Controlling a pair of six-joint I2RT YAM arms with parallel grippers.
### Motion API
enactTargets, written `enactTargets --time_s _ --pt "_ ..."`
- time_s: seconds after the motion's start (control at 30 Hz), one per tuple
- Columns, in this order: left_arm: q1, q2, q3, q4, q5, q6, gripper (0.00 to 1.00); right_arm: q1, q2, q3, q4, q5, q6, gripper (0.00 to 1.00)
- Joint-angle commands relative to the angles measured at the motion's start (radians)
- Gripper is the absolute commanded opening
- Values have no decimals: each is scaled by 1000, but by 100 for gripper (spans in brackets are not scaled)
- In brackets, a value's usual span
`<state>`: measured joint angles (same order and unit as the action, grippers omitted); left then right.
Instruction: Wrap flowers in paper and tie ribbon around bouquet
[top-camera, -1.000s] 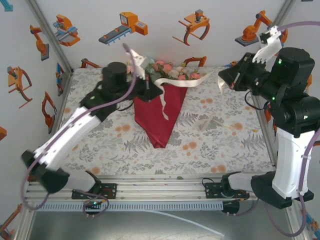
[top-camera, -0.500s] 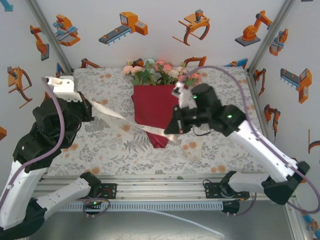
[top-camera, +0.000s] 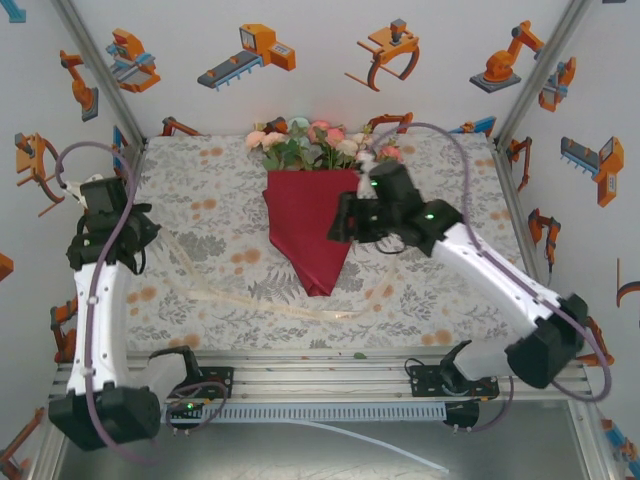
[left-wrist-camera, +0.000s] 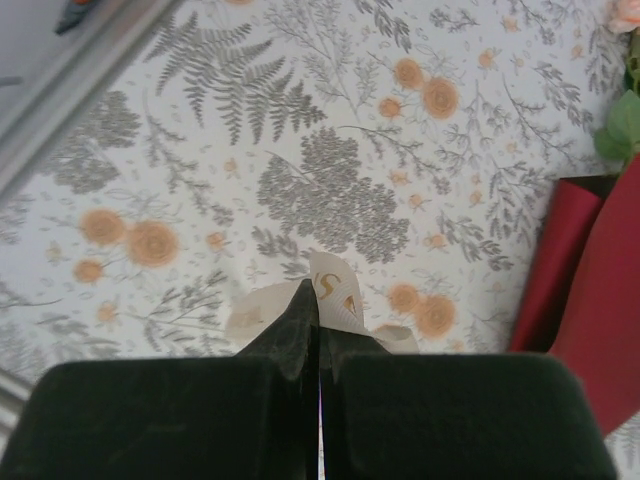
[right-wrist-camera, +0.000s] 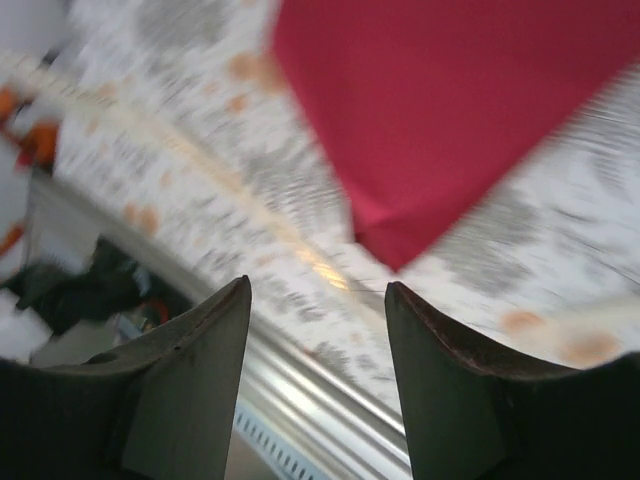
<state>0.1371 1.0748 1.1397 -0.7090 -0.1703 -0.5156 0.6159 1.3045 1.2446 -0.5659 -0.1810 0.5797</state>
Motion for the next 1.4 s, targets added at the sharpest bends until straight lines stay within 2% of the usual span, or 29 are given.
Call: enactTargets --time_s 0.0,0.07,0.17,0.3,0.57,0.63,0.73,0.77,0.8,0.93,1.03,1.1,1.17,1.27,1.37 --pt "11 111 65 103 133 13 0 -140 -87 -123 -104 157 91 62" --pt "24 176 97 121 141 9 0 -208 -105 -176 -134 153 87 72" --pt "32 274 111 172 213 -28 0 -261 -65 -214 -146 139 38 76" --pt "26 364 103 198 266 -73 0 -313 70 -247 -102 147 107 74" --pt "16 407 72 227 275 -43 0 -320 354 -181 -10 149 159 73" --pt "16 414 70 228 273 -37 0 -328 409 -156 -9 152 157 61" --pt "16 426 68 232 264 -29 0 -352 446 -127 4 179 147 24" --pt "17 435 67 233 262 -29 0 -369 455 -110 2 186 128 8" --pt "16 446 66 235 258 -28 0 -388 459 -94 -9 198 108 0" --pt "17 514 80 249 281 -29 3 -492 469 -73 -28 207 72 0" --pt "13 579 112 239 326 -34 8 -533 473 -63 -6 129 31 0" --pt "9 602 125 242 331 -37 17 -523 496 -37 -20 32 -11 18" --pt "6 611 133 264 331 -32 28 -502 503 -46 -26 -28 -28 26" --pt "8 602 180 253 319 -22 48 -496 454 -89 -32 -22 -18 44" --pt "6 557 246 209 348 -25 61 -496 362 -87 -50 -25 -17 52"
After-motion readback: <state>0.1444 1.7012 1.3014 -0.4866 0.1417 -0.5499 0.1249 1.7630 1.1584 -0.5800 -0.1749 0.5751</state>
